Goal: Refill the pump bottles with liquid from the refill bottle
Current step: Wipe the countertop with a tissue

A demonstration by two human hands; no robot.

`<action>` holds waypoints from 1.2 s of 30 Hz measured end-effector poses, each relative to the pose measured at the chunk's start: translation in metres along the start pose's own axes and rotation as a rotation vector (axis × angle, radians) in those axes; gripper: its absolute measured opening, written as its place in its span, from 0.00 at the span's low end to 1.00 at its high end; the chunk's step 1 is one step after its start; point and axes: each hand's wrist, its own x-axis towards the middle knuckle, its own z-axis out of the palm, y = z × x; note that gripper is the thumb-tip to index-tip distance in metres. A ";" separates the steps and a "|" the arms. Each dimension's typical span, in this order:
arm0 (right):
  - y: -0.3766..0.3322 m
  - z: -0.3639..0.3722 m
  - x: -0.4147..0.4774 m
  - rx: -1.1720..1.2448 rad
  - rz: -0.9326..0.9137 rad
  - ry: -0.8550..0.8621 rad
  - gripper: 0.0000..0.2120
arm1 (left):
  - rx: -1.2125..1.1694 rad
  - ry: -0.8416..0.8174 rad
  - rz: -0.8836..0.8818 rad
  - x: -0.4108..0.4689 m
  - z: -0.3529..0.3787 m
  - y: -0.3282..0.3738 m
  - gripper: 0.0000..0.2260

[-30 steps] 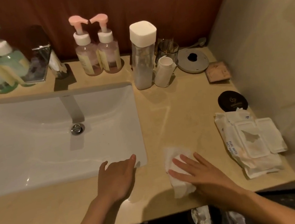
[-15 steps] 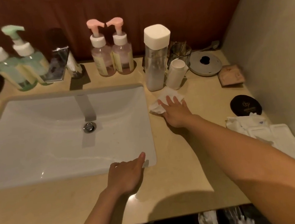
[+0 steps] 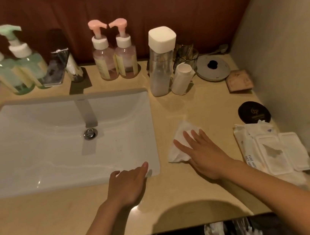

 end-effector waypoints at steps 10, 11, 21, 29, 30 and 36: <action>0.114 -0.016 0.032 0.035 0.424 -0.155 0.26 | 0.095 -0.016 0.001 -0.002 -0.002 0.001 0.31; 0.111 -0.017 0.039 0.070 0.464 -0.159 0.26 | 0.101 -0.014 0.005 -0.001 -0.002 0.001 0.32; -0.036 0.008 0.020 0.142 0.241 0.142 0.28 | -0.085 0.020 -0.043 -0.005 0.000 0.005 0.22; -0.073 0.051 -0.066 -0.003 0.090 0.128 0.32 | -0.187 -0.040 -0.029 -0.002 -0.003 0.000 0.27; -0.071 0.053 -0.079 -0.006 0.083 0.116 0.33 | -0.179 -0.051 -0.028 -0.002 -0.003 -0.001 0.26; -0.035 0.053 -0.104 0.042 0.244 0.111 0.31 | -0.195 -0.083 -0.024 -0.006 -0.008 0.000 0.26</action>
